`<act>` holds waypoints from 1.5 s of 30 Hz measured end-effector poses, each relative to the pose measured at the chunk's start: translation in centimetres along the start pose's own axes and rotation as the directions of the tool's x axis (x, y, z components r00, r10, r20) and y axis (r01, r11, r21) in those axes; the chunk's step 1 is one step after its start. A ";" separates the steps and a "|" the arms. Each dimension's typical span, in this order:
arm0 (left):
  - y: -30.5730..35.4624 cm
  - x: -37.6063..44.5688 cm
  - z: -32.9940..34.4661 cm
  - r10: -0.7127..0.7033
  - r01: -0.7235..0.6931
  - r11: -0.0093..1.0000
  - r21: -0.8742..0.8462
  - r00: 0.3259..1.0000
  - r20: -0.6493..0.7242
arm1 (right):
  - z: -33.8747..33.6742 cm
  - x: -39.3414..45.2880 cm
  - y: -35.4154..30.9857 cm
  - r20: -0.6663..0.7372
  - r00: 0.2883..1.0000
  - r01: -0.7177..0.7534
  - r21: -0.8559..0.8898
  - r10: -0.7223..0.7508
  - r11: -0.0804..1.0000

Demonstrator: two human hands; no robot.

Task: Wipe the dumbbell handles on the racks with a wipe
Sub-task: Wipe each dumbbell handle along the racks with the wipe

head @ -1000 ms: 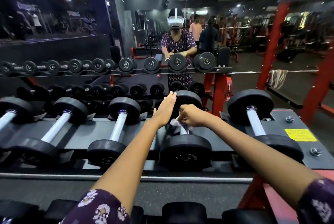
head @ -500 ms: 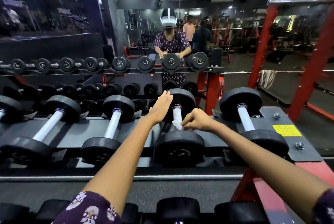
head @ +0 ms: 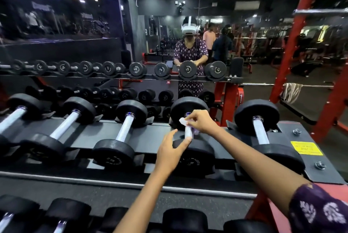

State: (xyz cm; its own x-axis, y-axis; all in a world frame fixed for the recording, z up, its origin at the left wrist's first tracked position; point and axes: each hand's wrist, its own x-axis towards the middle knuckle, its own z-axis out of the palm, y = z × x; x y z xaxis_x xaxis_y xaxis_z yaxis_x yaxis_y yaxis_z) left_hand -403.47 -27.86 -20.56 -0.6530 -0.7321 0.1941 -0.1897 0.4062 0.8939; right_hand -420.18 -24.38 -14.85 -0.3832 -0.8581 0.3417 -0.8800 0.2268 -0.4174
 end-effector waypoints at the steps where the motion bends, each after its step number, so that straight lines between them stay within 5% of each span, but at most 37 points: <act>1: 0.1 -0.1 -0.1 0.006 -0.006 1.000 -0.009 1.000 -0.014 | 0.3 -0.4 -0.3 0.017 1.000 0.018 -0.009 -0.018 1.000; 5: 0.2 -0.2 -0.1 -0.016 0.014 0.998 -0.066 0.999 -0.032 | 0.0 -1.9 -1.0 0.165 0.985 0.061 -0.007 -0.059 0.998; 10: 0.7 -0.7 -0.1 -0.071 0.068 0.995 -0.075 0.997 -0.037 | -0.8 0.2 -0.1 0.059 0.991 -0.126 0.054 0.122 0.991; 18: 1.6 -1.0 -0.4 -0.135 0.135 0.991 -0.019 0.991 -0.013 | -1.2 -3.3 0.3 0.242 0.970 0.019 -0.013 -0.015 1.000; 22: 1.7 -1.1 -1.0 -0.121 0.122 0.990 0.069 0.993 -0.012 | -2.3 -3.4 -3.1 -0.071 0.994 -0.057 0.331 0.085 0.942; 26: 3.4 -1.4 -2.5 -0.171 0.131 0.968 -0.214 0.968 -0.184 | -1.3 -3.5 -7.5 -0.156 0.988 0.062 0.416 0.004 0.907; 30: 3.6 -2.2 -6.6 -0.280 0.114 0.784 -0.610 0.942 -0.185 | 0.0 -4.0 -10.8 -0.114 0.992 0.105 0.494 -0.056 0.863; 34: 2.4 -4.5 -11.4 -0.208 0.041 0.768 -0.639 0.960 -0.187 | 2.1 -4.9 -14.9 -0.033 0.995 0.092 0.578 -0.089 0.811; 40: 0.6 -7.9 -17.5 -0.209 0.059 0.756 -0.652 0.965 -0.156 | 5.1 -5.8 -20.6 0.014 0.999 -0.047 0.611 0.049 0.790; 45: -1.2 -11.3 -23.6 -0.222 0.088 0.787 -0.611 0.964 -0.147 | 7.7 -7.9 -27.1 0.145 0.989 -0.102 0.742 -0.009 0.663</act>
State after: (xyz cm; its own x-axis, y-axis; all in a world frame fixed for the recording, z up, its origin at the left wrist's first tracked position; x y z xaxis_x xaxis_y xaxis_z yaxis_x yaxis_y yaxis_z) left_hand -378.58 -33.02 -14.25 -0.4792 -0.8764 0.0478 0.2414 -0.0793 0.9672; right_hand -391.13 -27.26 -12.68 -0.3308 -0.9177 0.2201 -0.3356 -0.1036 -0.9363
